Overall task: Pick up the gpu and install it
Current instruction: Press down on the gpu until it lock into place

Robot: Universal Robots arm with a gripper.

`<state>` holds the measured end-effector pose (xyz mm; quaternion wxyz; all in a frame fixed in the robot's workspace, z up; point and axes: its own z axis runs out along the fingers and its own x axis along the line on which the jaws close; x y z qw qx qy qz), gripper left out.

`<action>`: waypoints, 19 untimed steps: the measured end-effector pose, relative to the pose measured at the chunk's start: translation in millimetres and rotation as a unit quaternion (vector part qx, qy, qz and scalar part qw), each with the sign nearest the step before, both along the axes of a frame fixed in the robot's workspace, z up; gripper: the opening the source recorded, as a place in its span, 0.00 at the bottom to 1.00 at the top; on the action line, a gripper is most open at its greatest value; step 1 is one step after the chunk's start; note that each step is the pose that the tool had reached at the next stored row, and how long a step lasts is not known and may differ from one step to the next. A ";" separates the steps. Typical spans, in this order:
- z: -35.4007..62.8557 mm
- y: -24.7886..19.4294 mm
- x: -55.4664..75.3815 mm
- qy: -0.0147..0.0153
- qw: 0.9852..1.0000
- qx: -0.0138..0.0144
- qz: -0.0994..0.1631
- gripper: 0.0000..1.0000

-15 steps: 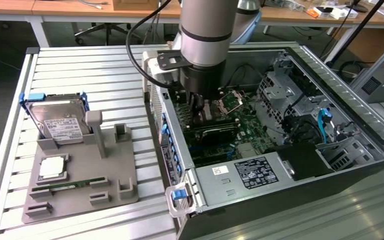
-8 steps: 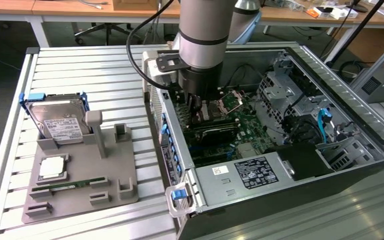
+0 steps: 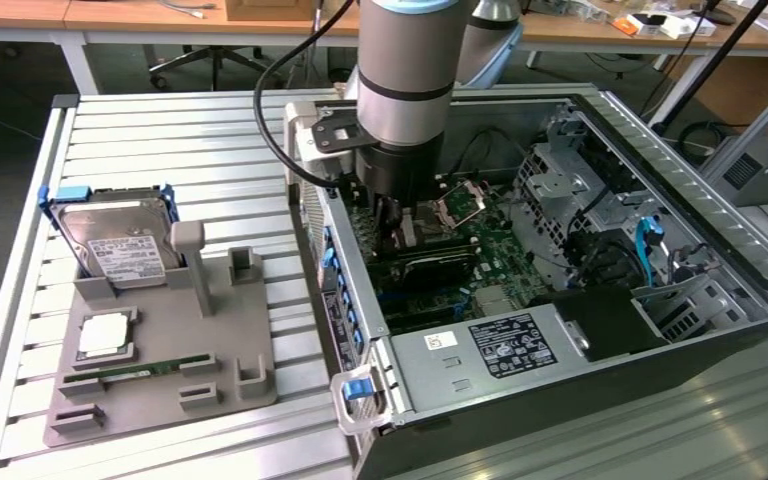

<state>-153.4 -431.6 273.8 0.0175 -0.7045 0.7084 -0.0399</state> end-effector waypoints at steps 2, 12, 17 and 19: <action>0.0 -1.2 0.0 0.000 1.000 0.000 0.000 0.11; 0.0 -2.5 0.0 0.000 1.000 0.000 0.000 0.11; 0.0 -3.6 0.0 0.000 1.000 0.000 0.000 0.11; 0.0 -4.1 0.0 0.000 1.000 0.000 0.000 0.11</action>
